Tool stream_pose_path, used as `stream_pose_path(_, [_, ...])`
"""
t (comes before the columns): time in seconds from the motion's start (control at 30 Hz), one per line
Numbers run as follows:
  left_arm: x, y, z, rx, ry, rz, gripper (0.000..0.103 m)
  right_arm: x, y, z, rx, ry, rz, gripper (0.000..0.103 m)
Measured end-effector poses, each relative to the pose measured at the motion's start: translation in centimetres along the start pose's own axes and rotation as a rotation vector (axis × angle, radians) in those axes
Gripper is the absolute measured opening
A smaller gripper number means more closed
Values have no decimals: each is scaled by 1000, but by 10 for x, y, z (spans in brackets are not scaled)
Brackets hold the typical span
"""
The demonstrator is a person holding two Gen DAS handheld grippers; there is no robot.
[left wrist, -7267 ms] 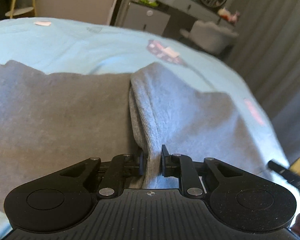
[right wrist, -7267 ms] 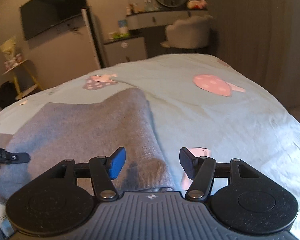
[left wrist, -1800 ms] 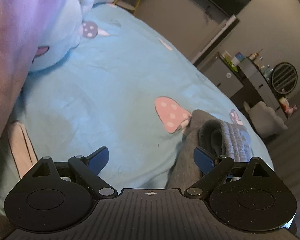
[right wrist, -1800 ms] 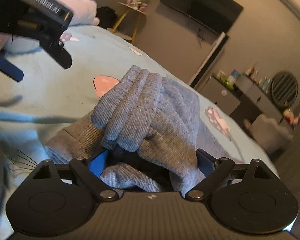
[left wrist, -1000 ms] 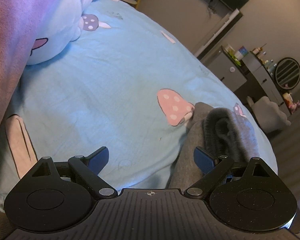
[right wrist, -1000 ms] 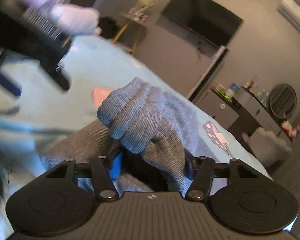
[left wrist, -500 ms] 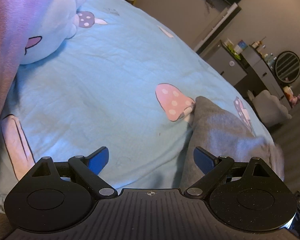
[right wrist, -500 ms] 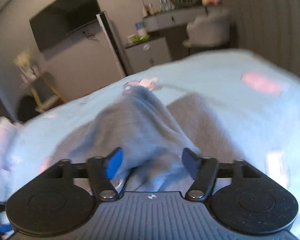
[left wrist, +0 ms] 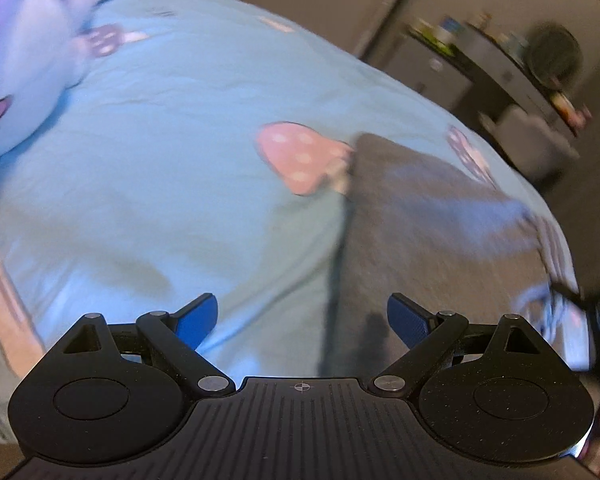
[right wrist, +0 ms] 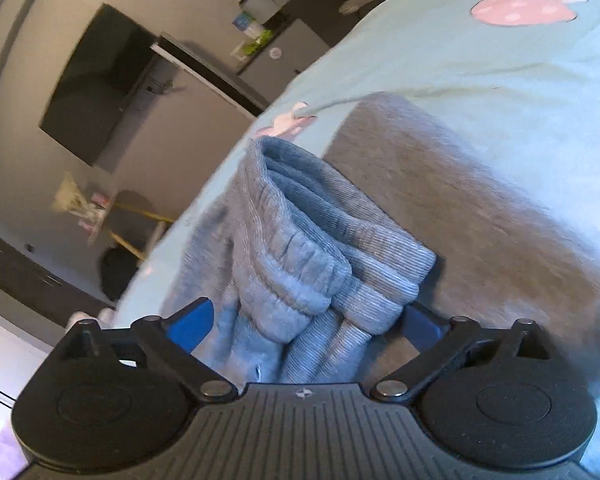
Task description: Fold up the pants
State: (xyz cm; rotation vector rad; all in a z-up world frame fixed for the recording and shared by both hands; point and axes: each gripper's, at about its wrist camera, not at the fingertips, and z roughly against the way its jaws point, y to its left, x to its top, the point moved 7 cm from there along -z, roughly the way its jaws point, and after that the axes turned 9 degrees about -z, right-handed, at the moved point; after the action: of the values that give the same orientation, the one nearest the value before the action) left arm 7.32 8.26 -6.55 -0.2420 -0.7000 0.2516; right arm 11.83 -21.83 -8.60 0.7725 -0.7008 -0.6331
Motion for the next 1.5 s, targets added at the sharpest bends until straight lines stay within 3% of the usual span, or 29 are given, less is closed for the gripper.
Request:
stream_pose_path(0.1, [-4, -22, -2, -66, 18, -102, 95, 5, -4, -7, 38, 6, -67, 98])
stream_pose_path(0.17, [-7, -31, -6, -59, 33, -155, 95, 6, -6, -13, 8, 7, -69, 83])
stream_pose_path(0.23, [-9, -35, -11, -60, 56, -174, 95, 7, -7, -17, -26, -6, -46, 62])
stream_pose_path(0.37, [-11, -31, -15, -92, 71, -131, 95, -1, 0, -8, -27, -39, 29, 64])
stream_pose_path(0.43, [-13, -30, -16, -104, 72, -111, 95, 0, -3, -11, -6, -19, -15, 71])
stream_pose_path(0.5, [-13, -30, -17, -101, 73, -103, 95, 2, -4, -16, -8, -1, -39, 71])
stream_pose_path(0.63, [-13, -31, -16, -82, 70, -115, 96, 2, 19, -11, -93, -42, 137, 51])
stream_pose_path(0.73, [-9, -26, -12, -36, 24, -91, 95, -5, 52, 9, -85, -119, 277, 47])
stream_pose_path(0.97, [-8, -23, -8, -28, 20, -83, 95, 5, 99, 73, 61, -257, 323, 46])
stream_pose_path(1.13, [-9, -25, -12, -24, 39, -97, 95, 19, 56, 88, -39, -283, 275, 48])
stream_pose_path(1.27, [-8, -28, -14, -22, 44, -111, 95, 18, -8, 70, -213, -169, 160, 54])
stream_pose_path(1.37, [-7, -29, -16, -20, 54, -120, 95, 15, -39, 68, -198, -114, -17, 62])
stream_pose_path(1.5, [-7, -33, -19, -12, 58, -129, 95, 16, -34, 67, -159, -124, -6, 73])
